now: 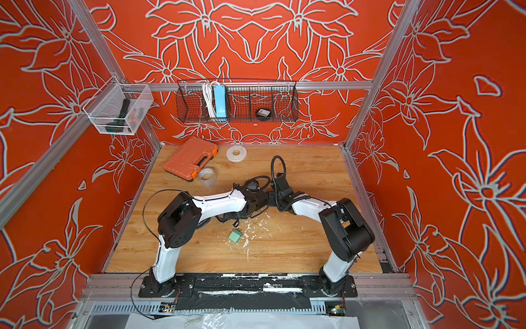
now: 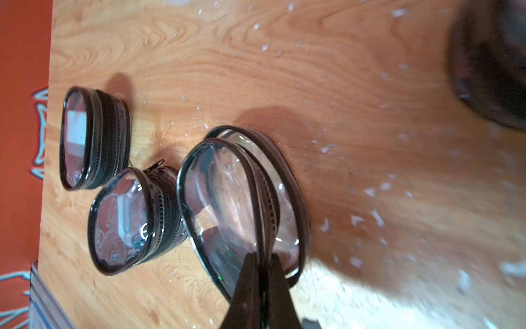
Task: Pack away charging kits
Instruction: Pick up the storage bag at the center of the board, then pick up the charging cable from the center of the board.
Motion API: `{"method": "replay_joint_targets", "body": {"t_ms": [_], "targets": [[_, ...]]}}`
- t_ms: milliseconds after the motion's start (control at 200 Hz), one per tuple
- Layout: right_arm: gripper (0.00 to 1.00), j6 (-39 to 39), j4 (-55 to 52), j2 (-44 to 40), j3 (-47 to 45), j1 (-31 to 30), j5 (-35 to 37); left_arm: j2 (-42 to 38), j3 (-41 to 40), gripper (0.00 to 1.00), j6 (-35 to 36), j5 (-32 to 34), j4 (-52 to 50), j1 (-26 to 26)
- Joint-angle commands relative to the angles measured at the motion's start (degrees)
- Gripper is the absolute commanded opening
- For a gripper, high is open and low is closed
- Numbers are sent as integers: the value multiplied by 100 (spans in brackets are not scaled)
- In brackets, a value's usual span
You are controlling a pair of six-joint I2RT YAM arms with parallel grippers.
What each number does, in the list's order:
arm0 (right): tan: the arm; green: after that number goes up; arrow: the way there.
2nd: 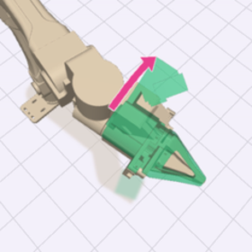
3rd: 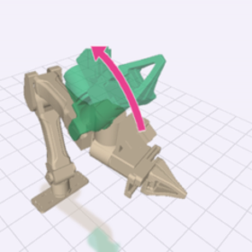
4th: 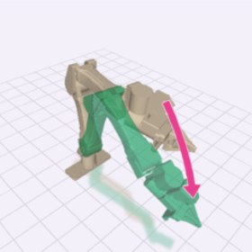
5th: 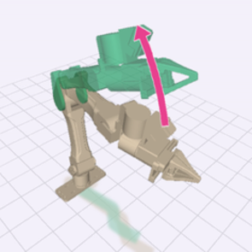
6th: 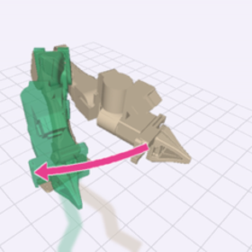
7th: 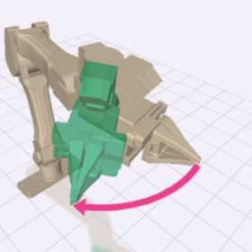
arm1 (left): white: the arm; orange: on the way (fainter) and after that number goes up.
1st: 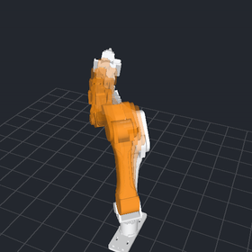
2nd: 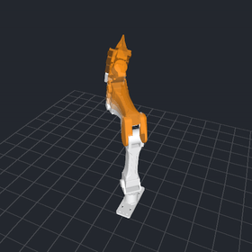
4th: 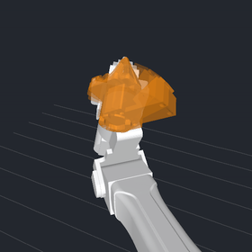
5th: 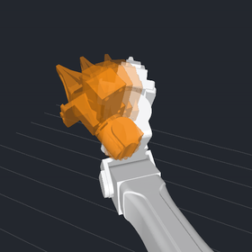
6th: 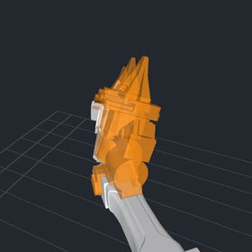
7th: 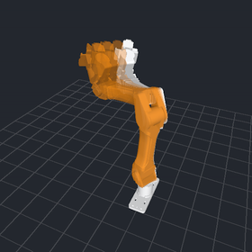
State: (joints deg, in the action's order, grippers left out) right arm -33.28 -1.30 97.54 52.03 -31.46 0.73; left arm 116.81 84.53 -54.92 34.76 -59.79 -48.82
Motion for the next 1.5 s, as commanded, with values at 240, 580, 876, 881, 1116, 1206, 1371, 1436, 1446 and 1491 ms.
{"method": "replay_joint_targets", "body": {"t_ms": [240, 580, 876, 881, 1116, 1206, 1371, 1436, 1446, 1491], "targets": [[51, 16, -362, 975, 876, 188, 85, -1102, -708, 0, 1008, -6, 1303, -333], [21, -34, -173, 956, 660, 343, -145, -1874, -1551, 0, 1640, -118, 2628, -462], [0, 27, -136, 228, 176, 376, -154, -2559, -2431, 0, 2344, -676, 4097, -515], [0, 30, -135, 203, 167, 381, -153, -2563, -2445, 0, 2353, -679, 4115, -515], [0, 275, -163, -1494, -613, 378, -460, -2718, -2741, 0, 2582, -774, 4605, -524], [0, 361, -298, -2179, -856, 357, -691, -2601, -2710, 0, 2611, -785, 4634, -532], [0, 353, -212, -2939, -1233, 143, -1118, -2481, -2663, 0, 2654, -780, 4761, -643], [0, 333, -179, -2963, -1261, -19, -1175, -2479, -2661, 0, 2718, -833, 4883, -695], [0, 331, -160, -2961, -1260, -51, -1186, -2473, -2661, 0, 2728, -842, 4901, -703], [0, 341, -70, -2904, -1256, -169, -1311, -2430, -2630, 0, 2749, -881, 4926, -725]]}}
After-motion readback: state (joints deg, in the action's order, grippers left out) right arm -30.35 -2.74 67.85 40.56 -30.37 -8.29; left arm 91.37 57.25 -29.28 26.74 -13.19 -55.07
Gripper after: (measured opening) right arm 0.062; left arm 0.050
